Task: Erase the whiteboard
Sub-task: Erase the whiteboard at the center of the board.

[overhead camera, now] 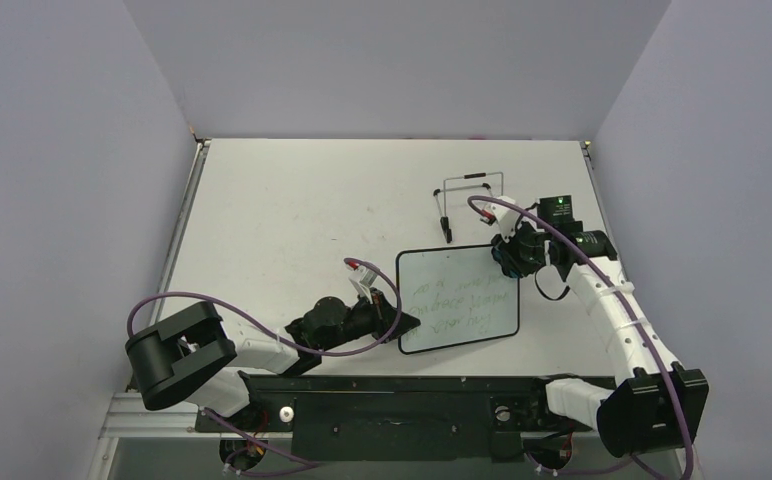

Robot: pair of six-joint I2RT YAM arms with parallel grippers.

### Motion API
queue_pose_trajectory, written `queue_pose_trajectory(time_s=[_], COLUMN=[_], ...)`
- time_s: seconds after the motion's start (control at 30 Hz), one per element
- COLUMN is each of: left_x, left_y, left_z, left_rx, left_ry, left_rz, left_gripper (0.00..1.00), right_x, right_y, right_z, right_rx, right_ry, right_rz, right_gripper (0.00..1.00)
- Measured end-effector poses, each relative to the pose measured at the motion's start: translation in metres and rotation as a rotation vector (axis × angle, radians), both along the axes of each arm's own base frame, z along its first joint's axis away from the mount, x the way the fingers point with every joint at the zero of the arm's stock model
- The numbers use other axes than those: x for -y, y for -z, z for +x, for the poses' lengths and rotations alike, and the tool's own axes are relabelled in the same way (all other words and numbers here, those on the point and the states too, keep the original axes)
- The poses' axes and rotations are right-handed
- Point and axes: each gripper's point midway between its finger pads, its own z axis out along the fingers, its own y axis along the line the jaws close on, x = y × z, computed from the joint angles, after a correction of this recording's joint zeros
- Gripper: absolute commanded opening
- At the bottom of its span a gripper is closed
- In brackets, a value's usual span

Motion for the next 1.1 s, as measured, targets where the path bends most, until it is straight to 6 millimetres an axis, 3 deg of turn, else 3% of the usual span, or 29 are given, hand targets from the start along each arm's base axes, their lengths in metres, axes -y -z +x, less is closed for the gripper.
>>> queue_pose_trajectory(time_s=[0.17, 0.37, 0.47, 0.63, 0.9, 1.1], left_x=[0.0, 0.0, 0.0, 0.0, 0.0, -0.002], left_y=[0.0, 0.0, 0.0, 0.001, 0.0, -0.001], left_z=[0.0, -0.001, 0.0, 0.0, 0.0, 0.002], left_rx=[0.0, -0.005, -0.014, -0.026, -0.018, -0.011], left_ry=[0.001, 0.002, -0.002, -0.006, -0.004, -0.016], left_rz=[0.0, -0.001, -0.002, -0.005, -0.004, -0.001], left_gripper=[0.0, 0.0, 0.0, 0.0, 0.0, 0.0], right_x=[-0.008, -0.041, -0.048, -0.036, 0.006, -0.002], right_y=[0.009, 0.017, 0.023, 0.037, 0.041, 0.032], right_z=[0.0, -0.009, -0.017, -0.027, -0.008, 0.005], right_rx=[-0.022, -0.036, -0.046, -0.073, -0.087, -0.068], right_ry=[-0.018, -0.126, -0.172, -0.155, 0.011, -0.004], right_rz=[-0.013, -0.031, -0.044, -0.067, -0.105, -0.101], right_gripper=[0.0, 0.0, 0.0, 0.0, 0.0, 0.0])
